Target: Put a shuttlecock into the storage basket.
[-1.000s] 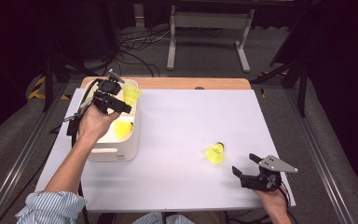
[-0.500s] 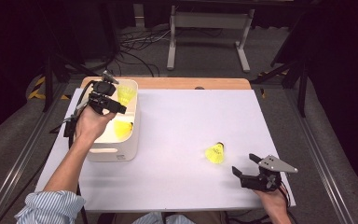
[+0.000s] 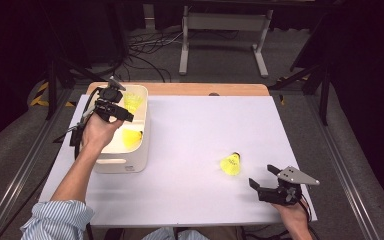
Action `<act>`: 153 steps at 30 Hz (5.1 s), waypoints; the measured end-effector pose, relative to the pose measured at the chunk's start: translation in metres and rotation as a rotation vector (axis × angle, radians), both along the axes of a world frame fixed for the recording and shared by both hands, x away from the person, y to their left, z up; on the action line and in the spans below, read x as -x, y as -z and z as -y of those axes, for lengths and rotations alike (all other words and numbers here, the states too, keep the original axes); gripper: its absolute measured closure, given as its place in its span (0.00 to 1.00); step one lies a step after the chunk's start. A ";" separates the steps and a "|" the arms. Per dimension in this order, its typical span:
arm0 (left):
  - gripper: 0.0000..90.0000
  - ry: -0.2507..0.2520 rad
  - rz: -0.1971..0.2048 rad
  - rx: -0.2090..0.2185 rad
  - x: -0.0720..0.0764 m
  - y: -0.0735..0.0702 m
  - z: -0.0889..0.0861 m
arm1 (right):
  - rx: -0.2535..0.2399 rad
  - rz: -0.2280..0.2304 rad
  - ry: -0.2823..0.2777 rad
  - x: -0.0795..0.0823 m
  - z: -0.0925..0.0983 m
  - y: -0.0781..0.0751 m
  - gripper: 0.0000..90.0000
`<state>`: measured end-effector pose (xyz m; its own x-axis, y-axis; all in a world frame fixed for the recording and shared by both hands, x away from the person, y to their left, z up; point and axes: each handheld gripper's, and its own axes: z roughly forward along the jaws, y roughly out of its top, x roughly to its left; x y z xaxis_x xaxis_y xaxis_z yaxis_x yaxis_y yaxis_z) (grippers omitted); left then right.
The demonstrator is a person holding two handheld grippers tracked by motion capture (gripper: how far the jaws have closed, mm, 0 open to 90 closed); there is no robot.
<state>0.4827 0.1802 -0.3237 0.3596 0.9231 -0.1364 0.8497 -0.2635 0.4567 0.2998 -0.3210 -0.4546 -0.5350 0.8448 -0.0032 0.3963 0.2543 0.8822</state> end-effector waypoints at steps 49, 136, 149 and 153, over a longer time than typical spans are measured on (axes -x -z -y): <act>0.58 -0.046 -0.081 -0.027 -0.027 0.027 0.005 | -0.004 -0.003 -0.003 0.000 0.000 0.000 0.16; 0.47 0.146 0.065 0.032 0.022 -0.024 0.036 | -0.001 -0.003 -0.003 0.000 0.000 0.000 0.16; 0.46 0.176 0.077 0.030 0.023 -0.026 0.048 | -0.002 -0.001 -0.004 0.000 0.000 0.000 0.16; 0.46 0.189 0.075 0.029 0.024 -0.025 0.052 | -0.001 -0.001 -0.004 0.000 0.000 0.000 0.16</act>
